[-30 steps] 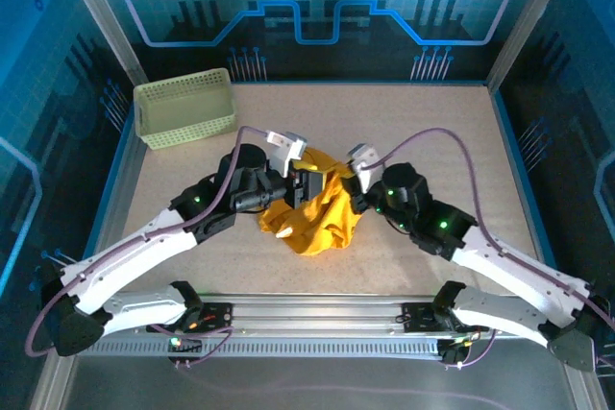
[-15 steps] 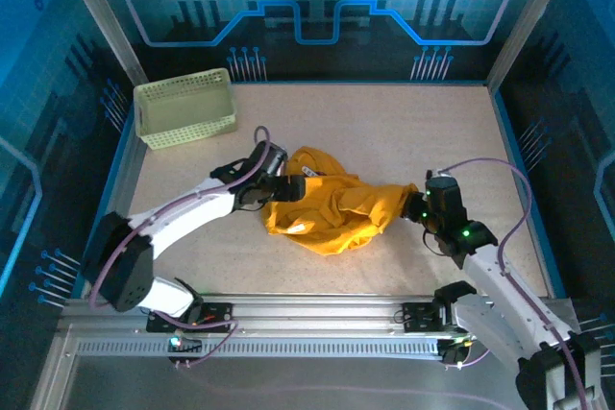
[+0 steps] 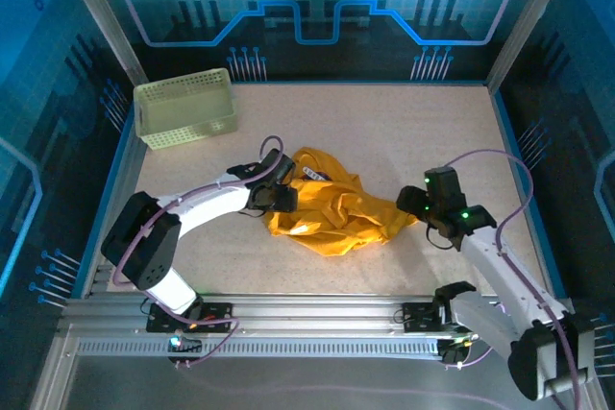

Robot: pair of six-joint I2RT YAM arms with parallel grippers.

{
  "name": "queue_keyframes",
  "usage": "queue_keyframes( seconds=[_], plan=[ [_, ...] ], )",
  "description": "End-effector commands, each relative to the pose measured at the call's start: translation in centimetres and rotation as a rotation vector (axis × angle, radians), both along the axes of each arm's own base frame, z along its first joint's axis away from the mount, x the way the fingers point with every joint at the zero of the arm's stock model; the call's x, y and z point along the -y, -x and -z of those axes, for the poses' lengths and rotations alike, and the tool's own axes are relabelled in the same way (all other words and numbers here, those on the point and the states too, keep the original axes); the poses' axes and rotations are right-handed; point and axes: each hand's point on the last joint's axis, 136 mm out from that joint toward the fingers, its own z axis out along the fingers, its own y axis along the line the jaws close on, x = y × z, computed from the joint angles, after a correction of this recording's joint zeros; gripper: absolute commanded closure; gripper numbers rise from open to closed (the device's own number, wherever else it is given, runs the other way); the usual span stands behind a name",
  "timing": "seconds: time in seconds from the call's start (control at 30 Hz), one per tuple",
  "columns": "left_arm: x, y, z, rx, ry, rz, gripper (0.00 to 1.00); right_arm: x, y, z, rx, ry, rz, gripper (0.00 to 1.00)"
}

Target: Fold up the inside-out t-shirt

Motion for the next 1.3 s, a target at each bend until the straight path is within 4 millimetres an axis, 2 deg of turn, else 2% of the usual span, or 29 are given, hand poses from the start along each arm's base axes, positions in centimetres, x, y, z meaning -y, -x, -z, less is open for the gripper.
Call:
queue_keyframes(
  seconds=[0.0, 0.07, 0.13, 0.23, 0.33, 0.4, 0.5, 0.6, 0.63, 0.67, 0.77, 0.83, 0.93, 0.97, 1.03, 1.1, 1.17, 1.27],
  plan=[
    [0.4, -0.6, -0.4, 0.019, 0.022, -0.011, 0.39, -2.5, -0.1, -2.2, 0.054, 0.133, -0.178, 0.22],
    [0.5, -0.7, -0.4, 0.023, 0.025, -0.009, 0.46, -5.6, -0.1, -1.7, 0.045, 0.127, -0.302, 0.22],
    [0.4, -0.7, -0.2, 0.023, 0.019, -0.009, 0.53, -7.9, 0.0, -0.1, 0.002, 0.142, -0.383, 0.22],
    [0.3, -0.8, -0.2, 0.025, 0.019, -0.015, 0.64, -9.8, 0.0, 2.6, -0.084, 0.153, -0.434, 0.22],
    [0.2, -0.8, -0.3, 0.030, 0.027, -0.025, 0.79, -10.3, -0.1, 4.8, -0.150, 0.172, -0.432, 0.27],
    [0.0, -0.8, -0.9, 0.049, 0.026, -0.035, 0.90, -9.8, -0.4, 5.5, -0.187, 0.210, -0.407, 0.39],
    [-1.0, -0.8, -2.9, 0.121, 0.040, -0.059, 1.00, -8.0, -1.4, 4.8, -0.188, 0.263, -0.333, 0.72],
    [-2.5, -0.5, -6.8, 0.246, 0.060, -0.089, 1.00, -7.4, -3.0, 2.5, -0.124, 0.234, -0.313, 0.96],
    [-3.0, -0.3, -8.5, 0.294, 0.073, -0.095, 1.00, -7.7, -3.5, 1.6, -0.098, 0.227, -0.332, 1.00],
    [-3.4, -0.2, -10.2, 0.336, 0.088, -0.097, 1.00, -8.4, -4.5, -0.1, -0.052, 0.214, -0.349, 1.00],
    [-4.4, 0.3, -16.9, 0.490, 0.143, -0.082, 1.00, -11.0, -6.3, -3.8, 0.041, 0.187, -0.425, 1.00],
    [-5.3, 1.1, -22.4, 0.614, 0.172, -0.075, 1.00, -12.7, -7.2, -6.2, 0.097, 0.155, -0.463, 1.00],
    [-6.3, 2.7, -29.4, 0.776, 0.242, -0.062, 1.00, -14.0, -7.9, -9.2, 0.168, 0.101, -0.480, 1.00],
    [-6.4, 3.2, -31.1, 0.816, 0.272, -0.052, 1.00, -14.2, -8.0, -9.9, 0.185, 0.087, -0.481, 1.00],
    [-5.5, 4.1, -33.6, 0.892, 0.372, -0.003, 1.00, -14.0, -8.1, -10.6, 0.201, 0.077, -0.467, 1.00],
    [-3.6, 4.3, -34.1, 0.892, 0.466, 0.060, 1.00, -12.8, -8.2, -10.2, 0.182, 0.068, -0.428, 1.00],
    [-1.2, 3.9, -33.1, 0.821, 0.521, 0.111, 1.00, -10.9, -8.5, -8.9, 0.136, 0.050, -0.368, 1.00],
    [4.3, 3.5, -29.9, 0.719, 0.543, 0.220, 1.00, -7.7, -8.5, -6.3, 0.061, -0.001, -0.276, 1.00]
  ],
)
